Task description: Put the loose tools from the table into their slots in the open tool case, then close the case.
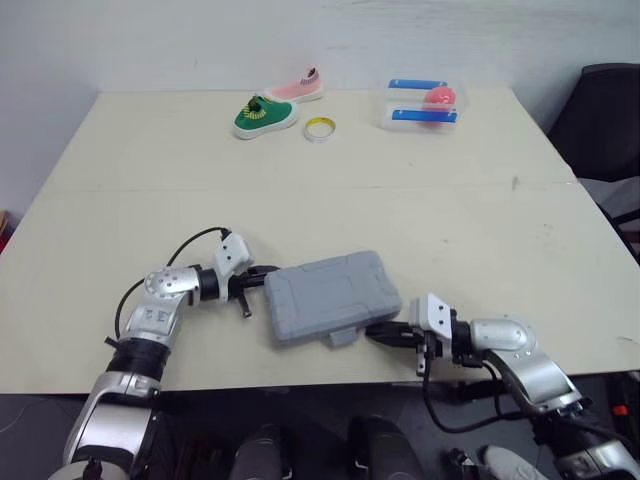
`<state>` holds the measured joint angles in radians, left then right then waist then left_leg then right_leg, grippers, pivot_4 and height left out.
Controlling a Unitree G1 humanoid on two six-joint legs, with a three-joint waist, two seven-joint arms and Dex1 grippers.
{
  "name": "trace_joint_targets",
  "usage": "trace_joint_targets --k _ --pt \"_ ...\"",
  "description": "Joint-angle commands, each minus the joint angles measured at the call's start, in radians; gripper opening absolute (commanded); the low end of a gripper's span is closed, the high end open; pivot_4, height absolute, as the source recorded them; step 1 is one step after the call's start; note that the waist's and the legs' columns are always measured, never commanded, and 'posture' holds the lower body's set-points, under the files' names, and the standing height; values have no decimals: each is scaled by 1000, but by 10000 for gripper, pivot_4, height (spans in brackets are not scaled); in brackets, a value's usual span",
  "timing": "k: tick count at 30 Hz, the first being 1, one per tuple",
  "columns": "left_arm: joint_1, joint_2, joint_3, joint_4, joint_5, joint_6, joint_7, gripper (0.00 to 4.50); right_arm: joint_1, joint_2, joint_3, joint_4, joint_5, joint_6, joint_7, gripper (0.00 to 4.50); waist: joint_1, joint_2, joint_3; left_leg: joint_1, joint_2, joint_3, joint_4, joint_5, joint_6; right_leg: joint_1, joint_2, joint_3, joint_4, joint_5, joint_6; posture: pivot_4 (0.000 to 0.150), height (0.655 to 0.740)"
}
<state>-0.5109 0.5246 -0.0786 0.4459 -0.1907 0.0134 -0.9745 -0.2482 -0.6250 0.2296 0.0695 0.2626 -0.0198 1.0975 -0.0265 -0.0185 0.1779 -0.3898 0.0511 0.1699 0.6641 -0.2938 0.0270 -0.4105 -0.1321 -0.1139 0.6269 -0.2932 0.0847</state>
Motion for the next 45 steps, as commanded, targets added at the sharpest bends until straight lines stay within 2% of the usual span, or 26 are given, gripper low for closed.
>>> trace_joint_targets --k 1,8,11,13,15,19,23,27,33,37,45 --pt "99 22 40 -216 -46 66 14 0 -107 30 -15 124 -73 11 -58 630 -5 0 0 0 0 0 0 0 0 0 0 0 0 0 0 1500 7400" --pt "276 5 99 -467 -66 181 137 0 -273 95 -20 366 -133 -68 -76 630 -4 0 0 0 0 -1 0 0 -1 0 -1 5 1 0 -1 1500 7400" --pt "316 2 127 -497 -61 200 183 0 -302 107 -33 425 -139 -99 -87 630 -3 0 0 0 0 0 0 0 0 0 -1 6 1 0 0 1500 7400" --pt "321 19 150 -483 -40 198 212 0 -294 92 -33 419 -143 -111 -75 630 -2 1 0 0 0 -1 0 0 0 0 -2 6 1 0 -1 1500 7400" --pt "289 28 199 -480 -73 205 228 0 -260 58 -48 371 -132 -104 -63 630 0 1 0 0 0 -1 -1 0 -1 0 -2 7 1 0 -1 1500 7400" --pt "228 43 194 -519 -117 169 160 0 -186 -7 -89 255 -108 -100 -50 630 16 1 0 -2 -1 -3 -1 -1 -3 0 -3 6 -1 0 -1 1500 7400" --pt "86 1 45 -576 -155 246 55 0 -75 -19 -161 32 11 -11 -46 630 27 1 1 -1 -2 -1 -1 -4 -4 0 -3 5 -2 0 0 1500 7400" --pt "-45 -92 -82 -472 -70 287 83 0 -32 -10 -155 -71 -2 25 -75 630 20 2 1 -1 -3 1 0 -1 1 0 1 3 -2 2 3 1500 7400" --pt "-230 -196 -225 -229 82 250 108 0 -51 30 -116 -96 -42 57 -120 630 10 1 1 -1 -1 2 -2 1 0 -2 4 2 -1 1 2 1500 7400" --pt "-255 -172 -321 -159 178 309 66 0 -76 61 -91 -48 -87 42 -142 630 3 1 2 -2 -2 2 -1 1 2 -2 4 3 -2 1 2 1500 7400" --pt "-182 -117 -340 -259 181 441 20 0 -91 113 -60 -9 -113 56 -165 630 0 0 1 1 -2 2 -1 1 2 1 1 3 -2 1 2 1500 7400"
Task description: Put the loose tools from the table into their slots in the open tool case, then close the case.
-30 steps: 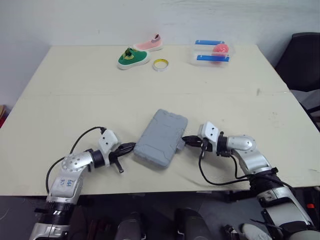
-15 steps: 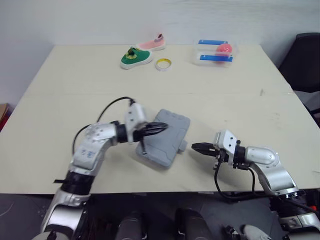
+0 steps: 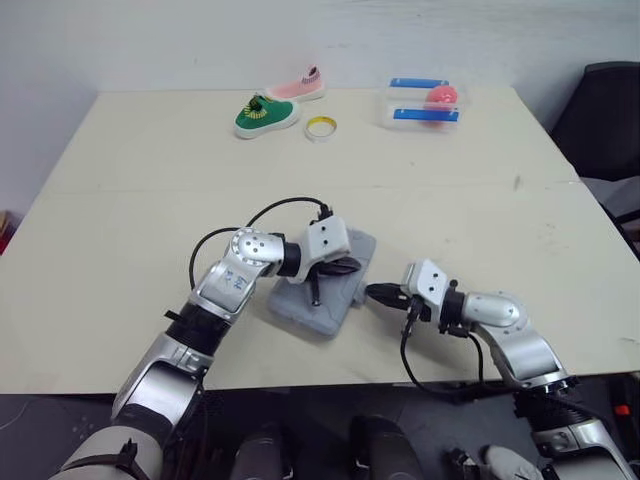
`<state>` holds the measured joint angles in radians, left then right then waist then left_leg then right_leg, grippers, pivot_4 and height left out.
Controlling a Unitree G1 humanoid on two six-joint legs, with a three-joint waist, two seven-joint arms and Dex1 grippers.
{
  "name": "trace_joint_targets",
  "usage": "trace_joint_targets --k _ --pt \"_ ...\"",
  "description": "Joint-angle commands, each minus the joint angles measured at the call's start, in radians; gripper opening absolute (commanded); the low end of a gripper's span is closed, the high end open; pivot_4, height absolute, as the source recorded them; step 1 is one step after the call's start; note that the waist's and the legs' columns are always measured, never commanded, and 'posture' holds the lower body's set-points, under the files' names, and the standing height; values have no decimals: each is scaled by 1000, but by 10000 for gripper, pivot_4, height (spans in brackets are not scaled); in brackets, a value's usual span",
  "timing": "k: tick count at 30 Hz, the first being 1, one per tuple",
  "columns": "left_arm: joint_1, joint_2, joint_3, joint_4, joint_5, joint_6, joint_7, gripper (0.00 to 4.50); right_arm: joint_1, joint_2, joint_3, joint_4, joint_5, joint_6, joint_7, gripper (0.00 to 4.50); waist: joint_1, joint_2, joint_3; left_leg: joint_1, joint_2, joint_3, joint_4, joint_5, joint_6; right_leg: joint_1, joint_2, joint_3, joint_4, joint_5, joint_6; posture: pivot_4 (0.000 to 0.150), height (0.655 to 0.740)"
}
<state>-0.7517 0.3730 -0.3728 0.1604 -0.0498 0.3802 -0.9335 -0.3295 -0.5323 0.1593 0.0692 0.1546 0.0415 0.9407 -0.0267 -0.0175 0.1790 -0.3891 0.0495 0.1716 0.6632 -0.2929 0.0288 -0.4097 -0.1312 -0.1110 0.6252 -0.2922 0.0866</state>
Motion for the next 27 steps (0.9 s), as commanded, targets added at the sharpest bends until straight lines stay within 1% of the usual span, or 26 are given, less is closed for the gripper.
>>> trace_joint_targets --k 1,7,15,18,24,26,27 --pt "65 39 -43 21 45 78 -13 0 -12 29 15 -5 -5 -7 -9 630 0 -1 -1 0 0 0 0 0 0 0 0 0 0 0 0 1500 7400" --pt "84 47 -27 1 49 118 19 0 -49 72 42 32 -6 10 2 630 -3 -1 -1 1 1 0 0 0 0 1 0 0 1 0 0 1500 7400" --pt "106 46 -17 16 44 129 26 0 -157 137 63 153 -22 1 17 630 -12 -1 -2 2 2 0 0 1 -2 1 0 1 2 0 -1 1500 7400" --pt "117 43 -15 42 40 79 16 0 -175 146 80 203 -42 -16 36 630 -16 -1 -4 3 3 0 0 1 -2 1 1 1 3 -1 -1 1500 7400" --pt "125 46 43 85 17 -36 10 0 -176 135 56 178 -21 1 60 630 -23 -1 -9 4 3 0 -1 1 -3 1 1 2 3 -1 -2 1500 7400" --pt "131 33 90 84 -14 -102 16 0 -171 119 41 163 -15 -8 65 630 -27 0 -9 4 4 0 -1 0 -4 1 1 4 3 -1 -3 1500 7400" --pt "141 15 179 45 -100 -160 6 0 -153 87 9 126 1 -67 84 630 -26 0 -8 3 4 0 -1 0 -4 0 1 4 3 -2 -3 1500 7400"
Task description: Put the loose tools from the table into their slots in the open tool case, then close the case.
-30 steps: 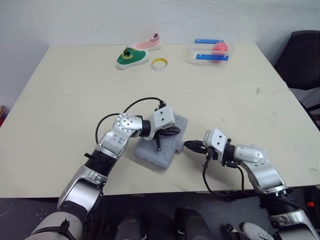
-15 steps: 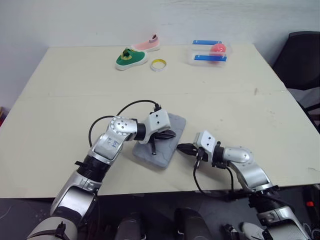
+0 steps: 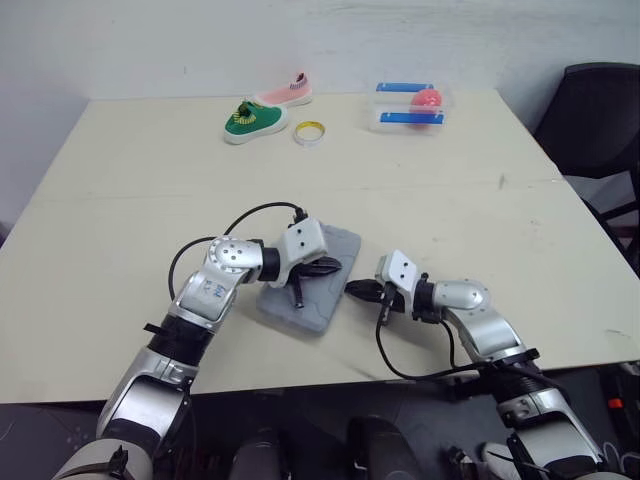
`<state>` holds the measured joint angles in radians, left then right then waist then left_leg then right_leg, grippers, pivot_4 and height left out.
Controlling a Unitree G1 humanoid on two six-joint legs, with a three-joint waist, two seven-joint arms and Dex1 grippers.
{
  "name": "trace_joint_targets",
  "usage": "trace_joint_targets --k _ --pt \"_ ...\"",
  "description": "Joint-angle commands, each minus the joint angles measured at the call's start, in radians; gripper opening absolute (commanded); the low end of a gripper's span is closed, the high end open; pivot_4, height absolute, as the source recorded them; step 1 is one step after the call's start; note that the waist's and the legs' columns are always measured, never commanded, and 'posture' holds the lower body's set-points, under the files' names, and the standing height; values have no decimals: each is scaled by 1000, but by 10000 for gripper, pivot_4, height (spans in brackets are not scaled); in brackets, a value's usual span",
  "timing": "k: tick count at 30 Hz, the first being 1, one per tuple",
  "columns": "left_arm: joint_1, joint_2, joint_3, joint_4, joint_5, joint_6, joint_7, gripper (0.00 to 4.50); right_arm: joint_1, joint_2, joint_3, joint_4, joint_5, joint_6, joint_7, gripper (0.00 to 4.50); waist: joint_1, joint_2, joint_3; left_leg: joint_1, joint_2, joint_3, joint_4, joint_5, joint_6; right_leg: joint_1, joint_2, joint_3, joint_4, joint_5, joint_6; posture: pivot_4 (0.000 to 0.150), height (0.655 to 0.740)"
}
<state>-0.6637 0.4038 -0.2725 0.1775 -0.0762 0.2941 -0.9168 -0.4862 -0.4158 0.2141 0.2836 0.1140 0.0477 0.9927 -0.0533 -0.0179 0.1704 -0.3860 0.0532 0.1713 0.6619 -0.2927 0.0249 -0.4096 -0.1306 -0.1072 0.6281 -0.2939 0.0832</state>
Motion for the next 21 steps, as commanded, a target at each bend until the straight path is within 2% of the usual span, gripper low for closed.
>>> trace_joint_targets --k 1,5,7,8,9,14,16,21 --pt "65 -17 140 -3 -127 -125 -21 0 19 -59 -76 -117 49 -118 37 630 0 3 2 -1 0 0 0 0 0 0 0 0 0 0 0 1500 7400" --pt "148 58 263 -71 -210 -210 -75 0 82 -179 -155 -197 123 -138 123 630 8 5 7 -5 -1 0 0 0 0 -4 0 0 -1 0 0 1500 7400" --pt "213 107 343 -130 -279 -182 -91 4855 104 -238 -208 -233 218 -73 192 0 9 5 7 -5 -1 0 0 0 0 -4 0 -3 -2 0 0 1500 7400" --pt "252 139 387 -168 -314 -151 -95 7762 113 -270 -232 -245 247 -63 225 6724 9 5 7 -5 -1 1 0 -1 1 -4 0 -3 -2 0 0 1500 7400" --pt "277 160 413 -194 -336 -127 -95 11470 119 -290 -245 -253 263 -59 244 9312 9 5 8 -4 -1 0 0 -1 2 -3 -1 -3 -2 0 0 1500 7400" --pt "501 323 584 -305 -319 -71 -52 35066 134 -375 -391 -241 322 -147 278 34849 14 6 10 -4 -1 0 0 -3 1 -3 -1 -2 -3 0 1 1500 7400" --pt "584 356 645 -336 -309 -66 -21 44686 145 -403 -430 -236 334 -154 287 44921 19 6 10 -3 -1 0 -3 -5 -3 -3 -1 0 -4 0 0 1500 7400" --pt "694 413 745 -359 -279 -40 42 44686 167 -487 -452 -170 296 -227 359 44921 31 5 11 -4 -1 -2 -5 -6 -5 -3 -2 1 -7 0 -1 1500 7400"
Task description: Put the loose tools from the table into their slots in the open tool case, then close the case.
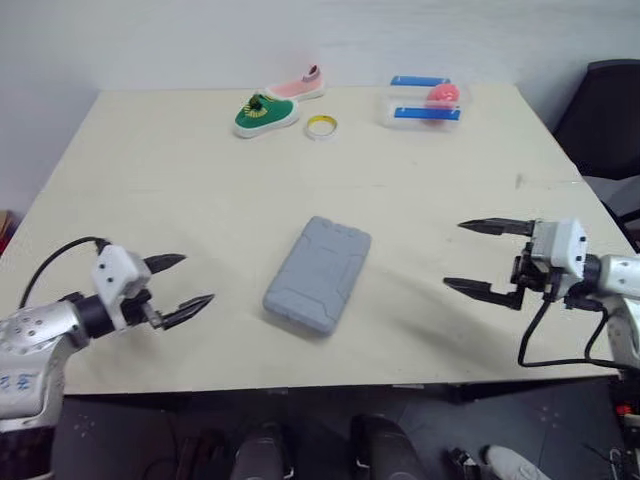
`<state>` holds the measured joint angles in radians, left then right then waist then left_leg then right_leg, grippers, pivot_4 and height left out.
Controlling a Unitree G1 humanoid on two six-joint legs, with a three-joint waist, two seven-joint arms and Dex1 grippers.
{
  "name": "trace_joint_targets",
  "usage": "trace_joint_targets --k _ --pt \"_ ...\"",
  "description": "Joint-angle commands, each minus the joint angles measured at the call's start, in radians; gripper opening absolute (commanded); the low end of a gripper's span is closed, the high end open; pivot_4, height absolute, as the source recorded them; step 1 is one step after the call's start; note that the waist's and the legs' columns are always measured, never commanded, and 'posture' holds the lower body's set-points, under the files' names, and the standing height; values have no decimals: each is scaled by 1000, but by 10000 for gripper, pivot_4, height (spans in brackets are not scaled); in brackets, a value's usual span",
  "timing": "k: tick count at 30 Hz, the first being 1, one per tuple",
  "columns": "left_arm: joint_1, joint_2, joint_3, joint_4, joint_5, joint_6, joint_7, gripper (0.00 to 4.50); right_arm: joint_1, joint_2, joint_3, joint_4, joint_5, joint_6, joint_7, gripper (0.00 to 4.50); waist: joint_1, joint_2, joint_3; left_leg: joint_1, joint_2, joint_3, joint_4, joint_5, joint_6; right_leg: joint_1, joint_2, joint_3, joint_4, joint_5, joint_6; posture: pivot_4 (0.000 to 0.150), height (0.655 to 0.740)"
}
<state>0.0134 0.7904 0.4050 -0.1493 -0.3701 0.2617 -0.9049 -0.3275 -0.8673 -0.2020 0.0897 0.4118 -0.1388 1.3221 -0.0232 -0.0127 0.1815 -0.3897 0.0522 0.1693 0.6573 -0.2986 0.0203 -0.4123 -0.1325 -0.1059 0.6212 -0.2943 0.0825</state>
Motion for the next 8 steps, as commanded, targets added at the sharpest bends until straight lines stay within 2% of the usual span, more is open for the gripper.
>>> trace_joint_targets --k 1,8 --pt "22 36 74 -36 12 0 33 44686 6 -45 -39 39 4 -46 42 44921 1 0 0 0 -1 0 -1 0 0 0 -1 0 0 0 0 1500 7400" --pt "68 35 87 -64 6 -31 32 44686 -74 -41 7 125 -29 -70 47 44921 -9 1 0 1 -1 2 -7 1 -2 -2 -1 1 -2 0 -1 1500 7400"
